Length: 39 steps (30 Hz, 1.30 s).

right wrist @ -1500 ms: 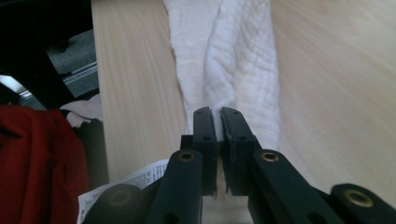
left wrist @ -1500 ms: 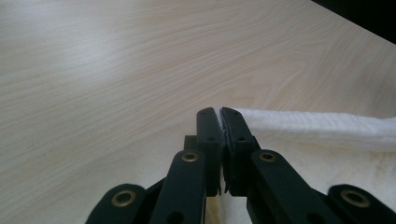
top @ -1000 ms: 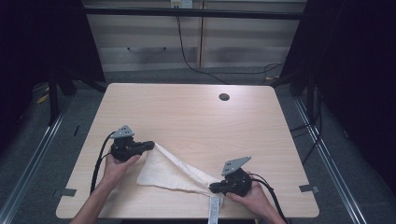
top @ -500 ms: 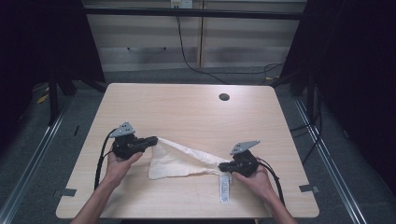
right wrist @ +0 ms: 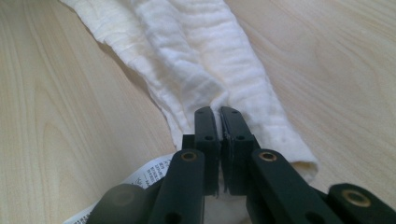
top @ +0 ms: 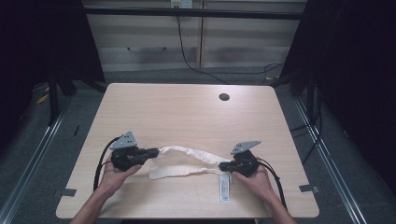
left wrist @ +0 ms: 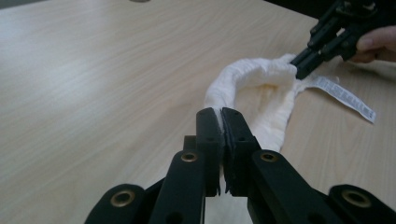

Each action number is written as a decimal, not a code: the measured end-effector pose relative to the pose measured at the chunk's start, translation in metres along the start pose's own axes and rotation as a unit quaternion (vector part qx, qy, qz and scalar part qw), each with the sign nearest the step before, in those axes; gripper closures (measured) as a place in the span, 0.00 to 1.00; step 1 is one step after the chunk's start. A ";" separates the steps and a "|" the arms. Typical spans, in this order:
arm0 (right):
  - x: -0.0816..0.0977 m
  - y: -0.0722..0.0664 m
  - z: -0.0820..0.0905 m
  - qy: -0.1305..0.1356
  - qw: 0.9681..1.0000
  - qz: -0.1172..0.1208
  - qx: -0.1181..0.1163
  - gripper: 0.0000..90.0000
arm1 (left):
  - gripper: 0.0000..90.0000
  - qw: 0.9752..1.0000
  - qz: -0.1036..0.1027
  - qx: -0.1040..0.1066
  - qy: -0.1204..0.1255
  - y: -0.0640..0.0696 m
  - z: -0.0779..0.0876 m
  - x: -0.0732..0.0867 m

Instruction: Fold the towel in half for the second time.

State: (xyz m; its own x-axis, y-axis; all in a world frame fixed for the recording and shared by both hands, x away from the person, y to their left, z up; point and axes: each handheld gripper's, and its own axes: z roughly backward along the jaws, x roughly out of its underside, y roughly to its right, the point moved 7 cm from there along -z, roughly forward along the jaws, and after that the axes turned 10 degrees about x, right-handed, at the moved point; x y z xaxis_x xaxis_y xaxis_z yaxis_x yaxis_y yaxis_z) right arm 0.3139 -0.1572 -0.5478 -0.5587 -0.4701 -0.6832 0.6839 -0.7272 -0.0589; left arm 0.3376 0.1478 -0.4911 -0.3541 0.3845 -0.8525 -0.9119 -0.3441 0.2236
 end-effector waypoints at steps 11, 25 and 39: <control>0.000 0.001 -0.001 0.006 1.000 -0.005 0.003 0.96 | 0.96 0.999 0.021 0.014 -0.040 0.009 0.004 0.033; 0.001 0.006 0.006 0.004 0.999 0.014 0.037 0.96 | 0.96 0.996 0.020 0.009 -0.089 0.011 -0.014 0.061; 0.024 -0.011 0.036 0.031 0.998 0.039 0.048 0.94 | 0.96 0.996 0.026 0.002 -0.086 0.011 -0.015 0.062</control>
State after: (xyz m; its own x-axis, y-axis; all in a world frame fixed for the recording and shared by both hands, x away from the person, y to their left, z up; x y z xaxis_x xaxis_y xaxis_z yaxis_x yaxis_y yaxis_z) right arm 0.2762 -0.1789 -0.5371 -0.4740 -0.4976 -0.7264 0.6743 -0.7357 0.0640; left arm 0.3081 0.1554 -0.5486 -0.4303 0.5076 -0.7464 -0.8923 -0.3639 0.2670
